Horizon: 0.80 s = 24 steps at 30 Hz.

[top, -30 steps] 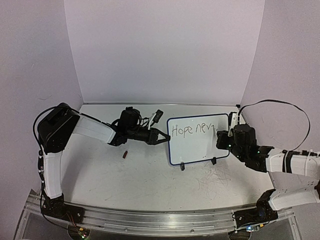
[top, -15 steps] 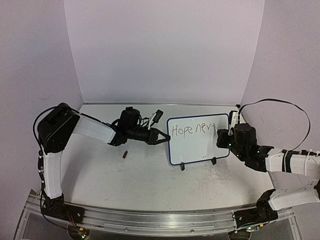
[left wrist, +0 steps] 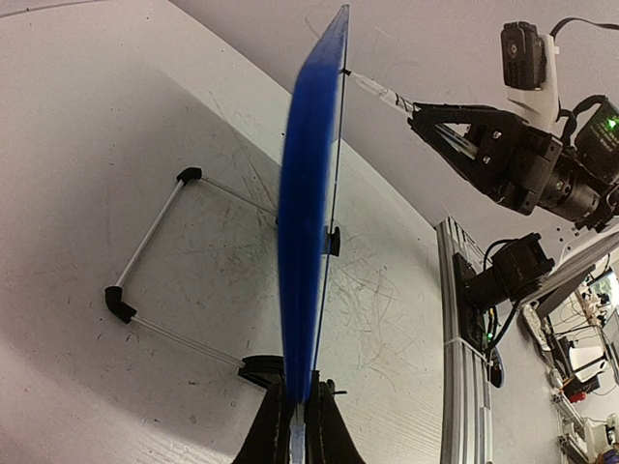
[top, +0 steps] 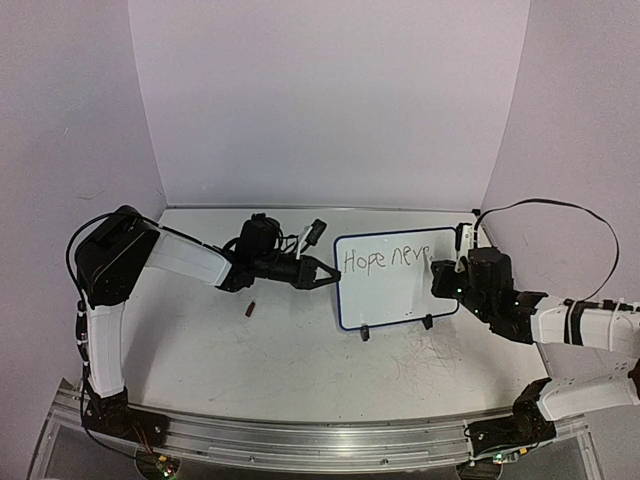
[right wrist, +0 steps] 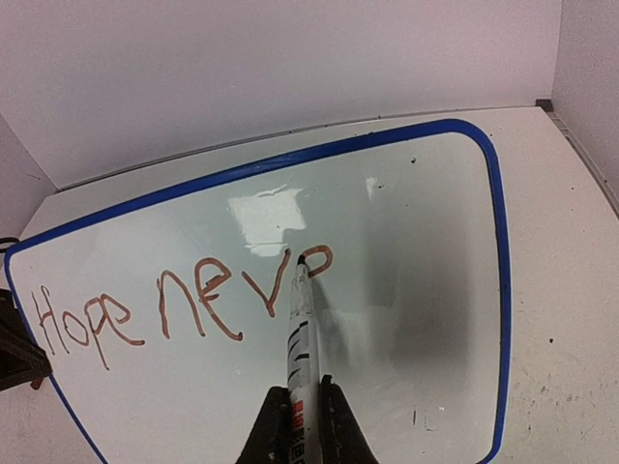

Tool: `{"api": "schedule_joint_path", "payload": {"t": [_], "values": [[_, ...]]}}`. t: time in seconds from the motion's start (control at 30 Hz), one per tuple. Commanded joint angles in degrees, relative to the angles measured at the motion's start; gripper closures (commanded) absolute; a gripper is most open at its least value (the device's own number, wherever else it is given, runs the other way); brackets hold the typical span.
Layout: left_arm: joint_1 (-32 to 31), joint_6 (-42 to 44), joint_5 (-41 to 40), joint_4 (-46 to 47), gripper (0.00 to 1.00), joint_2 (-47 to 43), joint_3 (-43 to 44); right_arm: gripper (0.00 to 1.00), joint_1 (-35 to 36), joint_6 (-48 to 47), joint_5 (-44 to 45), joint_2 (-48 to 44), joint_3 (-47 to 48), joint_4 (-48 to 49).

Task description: Write a sentence on the whiteboard

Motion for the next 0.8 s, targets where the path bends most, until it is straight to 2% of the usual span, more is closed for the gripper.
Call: {"api": "schedule_joint_path", "payload": {"t": [0.0, 0.4, 0.77], "values": [[0.25, 0.97, 0.63, -0.04, 1.0, -0.82, 1.58, 1.0, -0.26, 2.16, -2.04, 0.87, 0.17, -3.29], [0.25, 1.0, 0.72, -0.02, 1.0, -0.9, 1.5, 1.0, -0.24, 4.6, -2.79, 1.0, 0.06, -7.63], [0.25, 1.06, 0.82, -0.06, 1.0, -1.34, 1.05, 1.0, -0.27, 5.61, 1.66, -0.09, 1.39, -9.98]]}}
